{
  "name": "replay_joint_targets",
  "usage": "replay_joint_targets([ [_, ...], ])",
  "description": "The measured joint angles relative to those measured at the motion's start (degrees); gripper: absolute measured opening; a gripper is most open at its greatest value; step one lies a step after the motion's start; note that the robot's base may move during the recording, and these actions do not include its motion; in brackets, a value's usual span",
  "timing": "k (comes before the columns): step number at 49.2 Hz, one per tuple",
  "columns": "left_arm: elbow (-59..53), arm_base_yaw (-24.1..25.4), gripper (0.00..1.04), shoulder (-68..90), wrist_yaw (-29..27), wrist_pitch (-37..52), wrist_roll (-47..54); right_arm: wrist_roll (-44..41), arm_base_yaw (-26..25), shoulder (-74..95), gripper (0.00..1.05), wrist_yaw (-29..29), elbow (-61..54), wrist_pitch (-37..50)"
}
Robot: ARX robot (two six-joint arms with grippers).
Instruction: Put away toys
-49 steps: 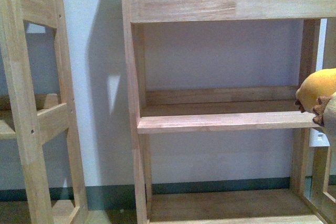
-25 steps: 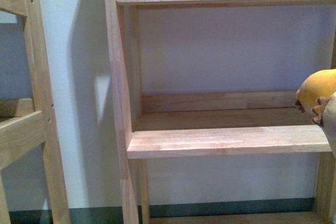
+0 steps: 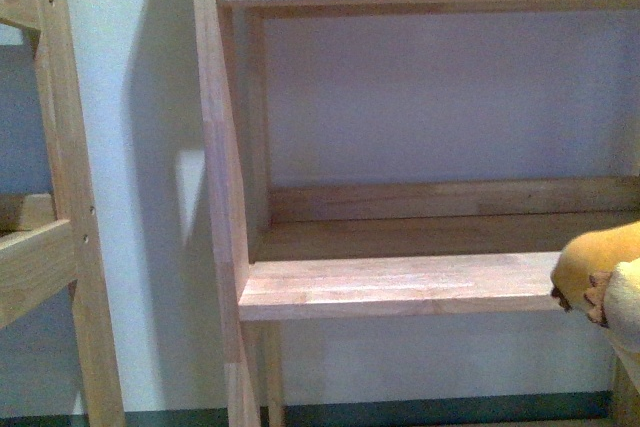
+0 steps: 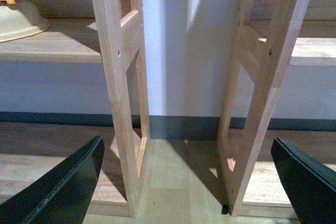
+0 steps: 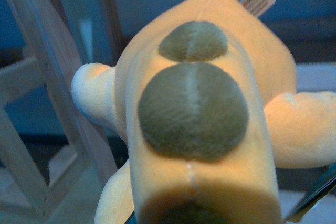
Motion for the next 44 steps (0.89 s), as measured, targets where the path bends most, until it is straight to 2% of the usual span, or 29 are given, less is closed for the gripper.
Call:
replay_joint_targets([
  [9,-0.02,0.0,0.98,0.0,0.0,0.0,0.0,-0.5,-3.67,7.06,0.07,-1.88,12.59,1.36],
  [24,0.0,0.0,0.98,0.02,0.0,0.0,0.0,-5.84,1.81,29.33,0.07,0.92,43.06,7.04],
  [44,0.0,0.0,0.98,0.02,0.0,0.0,0.0,-1.73,3.82,55.34,0.07,2.86,73.53,5.92],
])
